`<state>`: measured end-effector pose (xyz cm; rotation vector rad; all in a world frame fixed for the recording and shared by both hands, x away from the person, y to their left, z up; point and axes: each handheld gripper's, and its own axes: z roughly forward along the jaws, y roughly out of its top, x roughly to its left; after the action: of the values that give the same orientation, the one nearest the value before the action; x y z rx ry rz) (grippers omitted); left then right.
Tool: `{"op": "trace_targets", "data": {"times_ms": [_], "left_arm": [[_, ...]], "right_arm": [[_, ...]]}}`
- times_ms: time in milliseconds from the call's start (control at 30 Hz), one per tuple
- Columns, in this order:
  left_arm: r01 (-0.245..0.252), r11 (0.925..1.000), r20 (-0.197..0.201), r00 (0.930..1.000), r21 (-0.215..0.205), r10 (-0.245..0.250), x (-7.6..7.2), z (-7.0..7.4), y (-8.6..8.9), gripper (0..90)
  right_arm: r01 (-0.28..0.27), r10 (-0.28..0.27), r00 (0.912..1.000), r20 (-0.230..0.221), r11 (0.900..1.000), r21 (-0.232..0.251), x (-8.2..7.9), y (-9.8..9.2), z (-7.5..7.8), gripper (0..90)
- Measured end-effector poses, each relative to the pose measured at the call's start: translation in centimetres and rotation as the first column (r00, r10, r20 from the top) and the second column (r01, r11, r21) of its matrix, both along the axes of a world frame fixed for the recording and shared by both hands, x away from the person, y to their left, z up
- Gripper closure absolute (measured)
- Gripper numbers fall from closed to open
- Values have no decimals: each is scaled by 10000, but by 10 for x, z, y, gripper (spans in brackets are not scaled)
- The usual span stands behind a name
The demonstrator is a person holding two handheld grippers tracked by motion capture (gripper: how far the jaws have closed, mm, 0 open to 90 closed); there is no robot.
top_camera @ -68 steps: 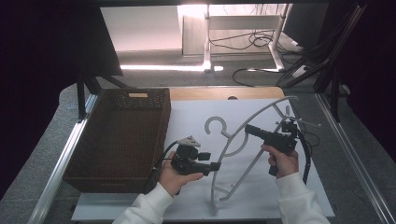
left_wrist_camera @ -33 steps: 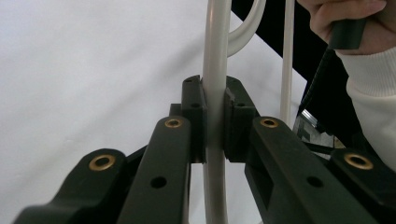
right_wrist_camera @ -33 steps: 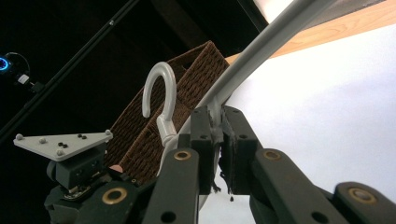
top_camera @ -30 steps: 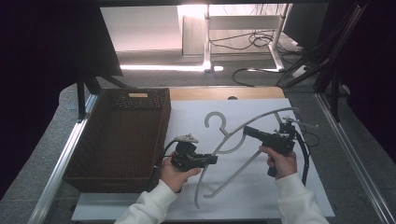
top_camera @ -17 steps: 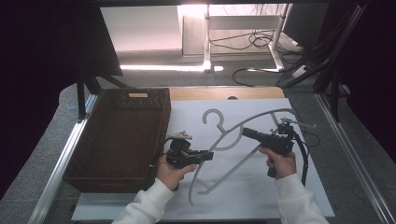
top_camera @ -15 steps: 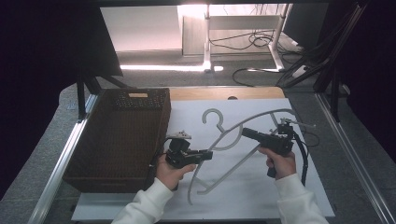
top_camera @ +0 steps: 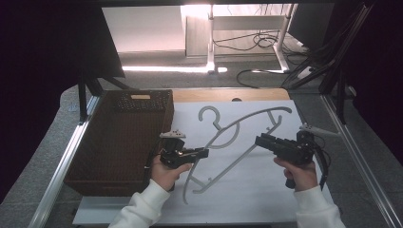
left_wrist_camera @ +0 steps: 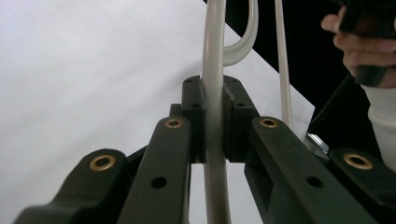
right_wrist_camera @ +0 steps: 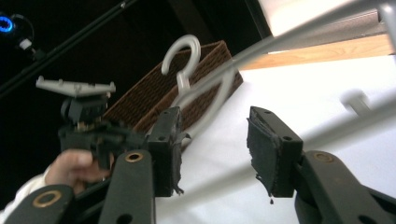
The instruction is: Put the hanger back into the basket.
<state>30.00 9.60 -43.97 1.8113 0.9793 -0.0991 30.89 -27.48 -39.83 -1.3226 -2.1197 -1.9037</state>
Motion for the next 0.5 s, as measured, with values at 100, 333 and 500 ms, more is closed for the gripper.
{"op": "trace_targets", "data": {"times_ms": [100, 333, 500], "left_arm": [[-84, 10000, 54, 9999, -53, 84, 0, 3, 5, 822], [-256, 9995, 202, 9995, -204, 261, -1, 12, 15, 822], [-358, 9993, 377, 9986, -148, 363, -3, 18, 23, 822]], "right_arm": [[29, -25, 10000, 95, 9991, -426, -8, -9, -4, 530], [152, -172, 9998, -127, 9901, -1394, -15, -26, -26, 499], [358, -404, 9990, -173, 9767, -2114, -14, -28, -36, 453]]}}
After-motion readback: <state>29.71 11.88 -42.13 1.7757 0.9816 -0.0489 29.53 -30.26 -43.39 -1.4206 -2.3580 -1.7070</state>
